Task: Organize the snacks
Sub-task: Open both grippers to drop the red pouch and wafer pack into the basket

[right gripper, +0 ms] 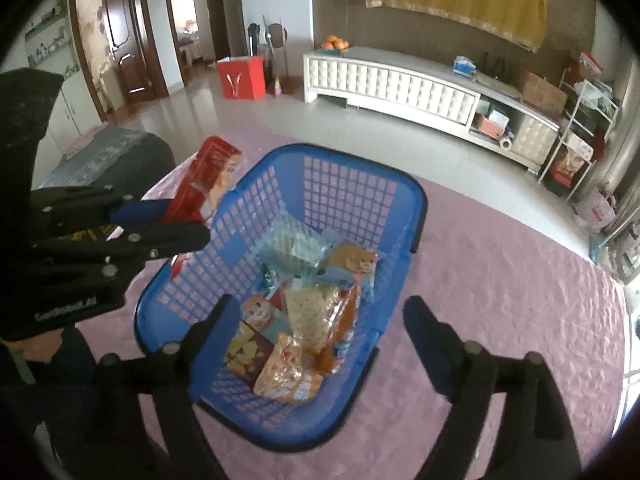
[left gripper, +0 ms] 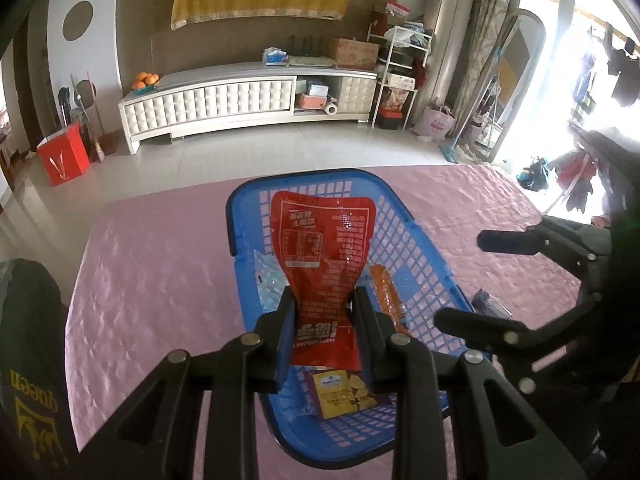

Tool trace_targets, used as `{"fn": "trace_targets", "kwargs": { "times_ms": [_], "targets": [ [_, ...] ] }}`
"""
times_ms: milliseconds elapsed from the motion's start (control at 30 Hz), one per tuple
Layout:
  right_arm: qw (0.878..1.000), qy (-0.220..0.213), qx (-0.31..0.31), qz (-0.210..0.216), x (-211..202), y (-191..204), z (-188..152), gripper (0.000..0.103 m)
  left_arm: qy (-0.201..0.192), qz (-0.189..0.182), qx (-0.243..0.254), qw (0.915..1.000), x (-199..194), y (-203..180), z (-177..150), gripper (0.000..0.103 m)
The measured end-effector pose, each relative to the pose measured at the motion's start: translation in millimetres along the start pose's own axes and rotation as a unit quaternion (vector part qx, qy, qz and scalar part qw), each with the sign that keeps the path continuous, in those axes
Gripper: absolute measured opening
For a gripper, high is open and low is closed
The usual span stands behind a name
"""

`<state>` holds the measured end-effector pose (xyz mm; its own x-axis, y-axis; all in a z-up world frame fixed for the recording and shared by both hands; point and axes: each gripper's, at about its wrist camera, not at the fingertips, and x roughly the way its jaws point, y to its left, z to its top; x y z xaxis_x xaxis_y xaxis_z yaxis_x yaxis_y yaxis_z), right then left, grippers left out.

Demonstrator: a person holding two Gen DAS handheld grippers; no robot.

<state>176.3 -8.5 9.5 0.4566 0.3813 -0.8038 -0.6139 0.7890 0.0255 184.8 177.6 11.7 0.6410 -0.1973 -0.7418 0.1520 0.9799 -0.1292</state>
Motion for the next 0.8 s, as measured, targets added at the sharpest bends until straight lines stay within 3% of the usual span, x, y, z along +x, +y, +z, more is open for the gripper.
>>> {"fn": "trace_targets", "kwargs": {
  "times_ms": [367,800],
  "targets": [
    [0.999,-0.016,0.008,-0.029,-10.7,-8.9,-8.5,0.095,0.014,0.006,0.01,0.9998,4.3,-15.1,-2.6,0.026],
    [1.0,-0.008,0.018,-0.004,6.6,-14.6,-14.4,0.095,0.041,0.0,0.008,0.9991,41.7,-8.3,-0.5,0.027]
  ]
}}
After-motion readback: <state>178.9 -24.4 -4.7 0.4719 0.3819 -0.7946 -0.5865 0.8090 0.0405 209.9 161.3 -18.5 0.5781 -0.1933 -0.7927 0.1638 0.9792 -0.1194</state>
